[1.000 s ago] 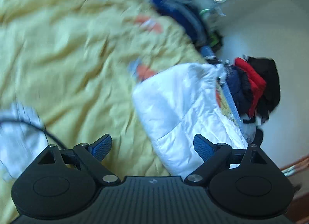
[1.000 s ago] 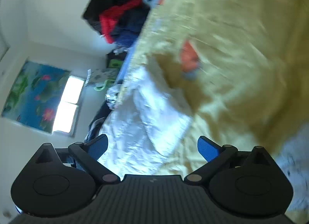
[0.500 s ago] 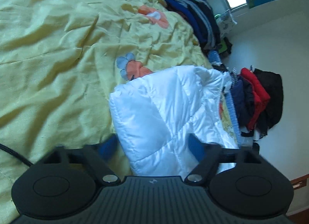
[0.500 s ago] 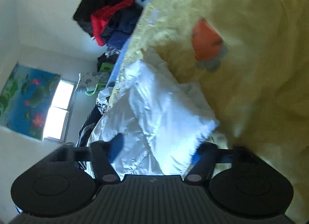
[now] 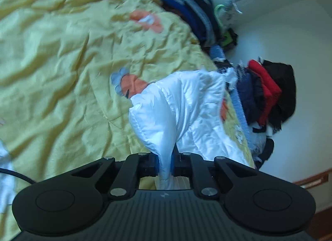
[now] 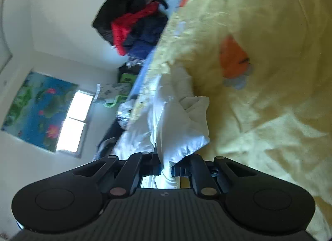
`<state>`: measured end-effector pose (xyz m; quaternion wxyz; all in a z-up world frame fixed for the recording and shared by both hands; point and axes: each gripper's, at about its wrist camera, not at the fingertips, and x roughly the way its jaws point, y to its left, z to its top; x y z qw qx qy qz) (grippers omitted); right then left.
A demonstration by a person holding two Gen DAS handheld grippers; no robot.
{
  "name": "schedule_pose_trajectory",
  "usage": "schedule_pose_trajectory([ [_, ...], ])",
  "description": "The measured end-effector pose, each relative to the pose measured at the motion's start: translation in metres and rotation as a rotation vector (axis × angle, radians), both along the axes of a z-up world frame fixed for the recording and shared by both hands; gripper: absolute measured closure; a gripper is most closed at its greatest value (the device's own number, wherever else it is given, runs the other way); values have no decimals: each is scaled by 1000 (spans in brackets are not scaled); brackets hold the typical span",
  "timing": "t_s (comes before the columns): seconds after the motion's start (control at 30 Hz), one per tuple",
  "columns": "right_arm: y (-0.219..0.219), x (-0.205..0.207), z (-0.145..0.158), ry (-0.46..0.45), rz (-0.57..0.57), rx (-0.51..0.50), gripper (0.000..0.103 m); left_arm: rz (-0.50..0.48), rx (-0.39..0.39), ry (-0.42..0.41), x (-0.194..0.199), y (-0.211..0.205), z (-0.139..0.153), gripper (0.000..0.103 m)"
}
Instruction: Fold small clothes
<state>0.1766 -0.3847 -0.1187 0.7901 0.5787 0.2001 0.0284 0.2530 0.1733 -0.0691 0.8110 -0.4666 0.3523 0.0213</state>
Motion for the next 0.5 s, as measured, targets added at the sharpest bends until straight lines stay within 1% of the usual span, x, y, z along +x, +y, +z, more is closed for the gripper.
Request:
schedule_pose_trajectory([
  [0.07,-1,-14,4,-16,17,7,90,-25,-6,2,-13,5,3,93],
  [0.17,-4,-42,2,-8,37,23,90,-54,-1,6,-40,11,0,93],
  [0.23,-4,-63,-4,8,48,20,90,-60,7,22,-57,14,-8,93],
  [0.3,-2,-81,-18,45,46,38,90,-62,3,55,-69,16,-20,93],
  [0.37,-1,-92,-30,72,40,48,90,-62,6,74,-73,17,-32,93],
  [0.43,0,-95,-39,74,29,56,90,-53,-1,75,-72,16,-37,92],
  [0.47,2,-94,-39,68,26,57,89,-50,2,68,-72,16,-37,91],
  [0.5,3,-93,-38,69,23,45,84,-46,3,62,-72,15,-36,89],
])
